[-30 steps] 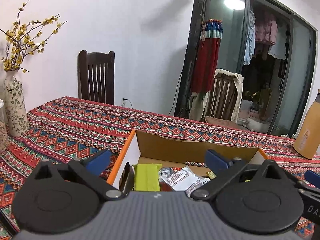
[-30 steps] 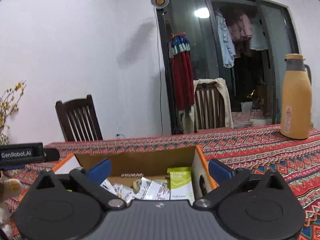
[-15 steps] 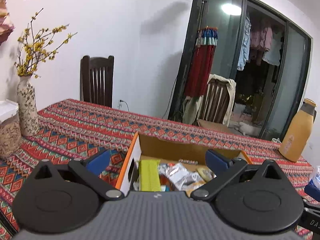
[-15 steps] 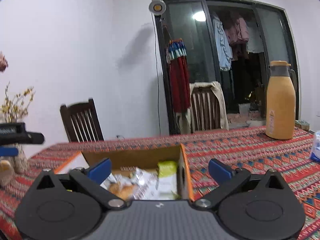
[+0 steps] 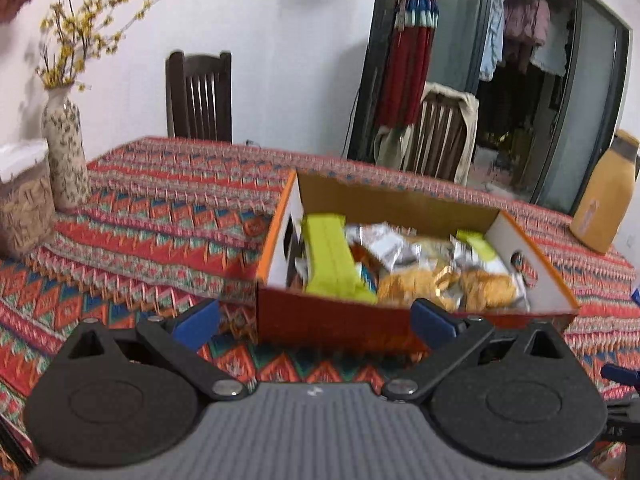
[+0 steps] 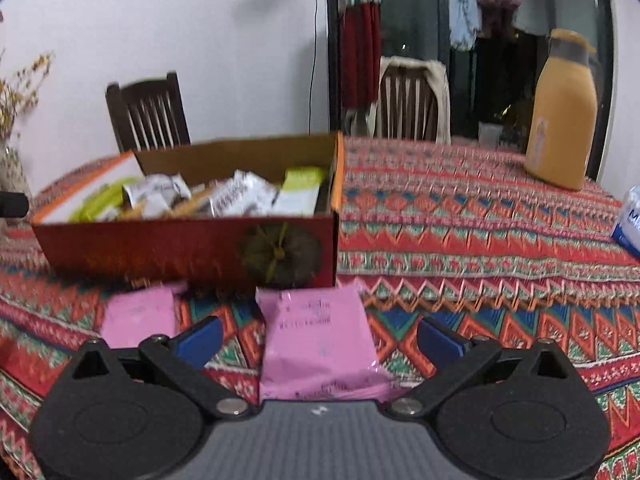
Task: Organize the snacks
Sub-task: 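Lift both open grippers out of the box toward the pink packets, then lower the right gripper onto a pink packet and close it, then grasp another pink packet with the left gripper while the right gripper holds its packet, then carry both pink packets over the orange box and lower them inside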
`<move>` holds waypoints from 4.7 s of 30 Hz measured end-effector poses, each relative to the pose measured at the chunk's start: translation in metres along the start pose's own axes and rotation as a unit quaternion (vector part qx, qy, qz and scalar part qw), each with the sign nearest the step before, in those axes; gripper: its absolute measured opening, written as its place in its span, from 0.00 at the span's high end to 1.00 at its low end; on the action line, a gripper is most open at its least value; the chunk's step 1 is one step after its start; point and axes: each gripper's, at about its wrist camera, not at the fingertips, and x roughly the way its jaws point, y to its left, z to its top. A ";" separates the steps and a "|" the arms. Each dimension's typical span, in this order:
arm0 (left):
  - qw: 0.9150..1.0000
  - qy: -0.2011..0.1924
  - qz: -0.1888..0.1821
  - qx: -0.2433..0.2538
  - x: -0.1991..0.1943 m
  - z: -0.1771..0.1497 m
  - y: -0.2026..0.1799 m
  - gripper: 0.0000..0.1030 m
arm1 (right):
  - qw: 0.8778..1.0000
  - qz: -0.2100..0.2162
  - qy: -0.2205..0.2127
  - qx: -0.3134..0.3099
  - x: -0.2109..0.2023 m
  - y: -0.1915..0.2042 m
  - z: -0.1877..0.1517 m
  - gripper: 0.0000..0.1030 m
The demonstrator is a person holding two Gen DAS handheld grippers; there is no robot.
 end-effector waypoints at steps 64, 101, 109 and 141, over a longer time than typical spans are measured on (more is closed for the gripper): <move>0.994 0.093 0.002 0.050 0.044 -0.033 -0.072 0.00 | 0.998 0.014 -0.066 -0.014 -0.013 0.004 -0.008 0.41; 0.988 0.143 0.002 0.050 0.064 -0.045 -0.134 0.39 | 0.996 -0.042 -0.077 0.025 -0.015 -0.014 -0.009 0.41; 0.990 0.130 -0.003 0.056 0.053 -0.049 -0.127 0.39 | 0.996 -0.036 -0.078 0.030 -0.014 -0.015 -0.009 0.41; 0.998 -0.013 -0.030 0.059 -0.007 0.027 -0.083 0.39 | 0.985 -0.001 -0.171 -0.018 -0.047 0.045 0.053 0.41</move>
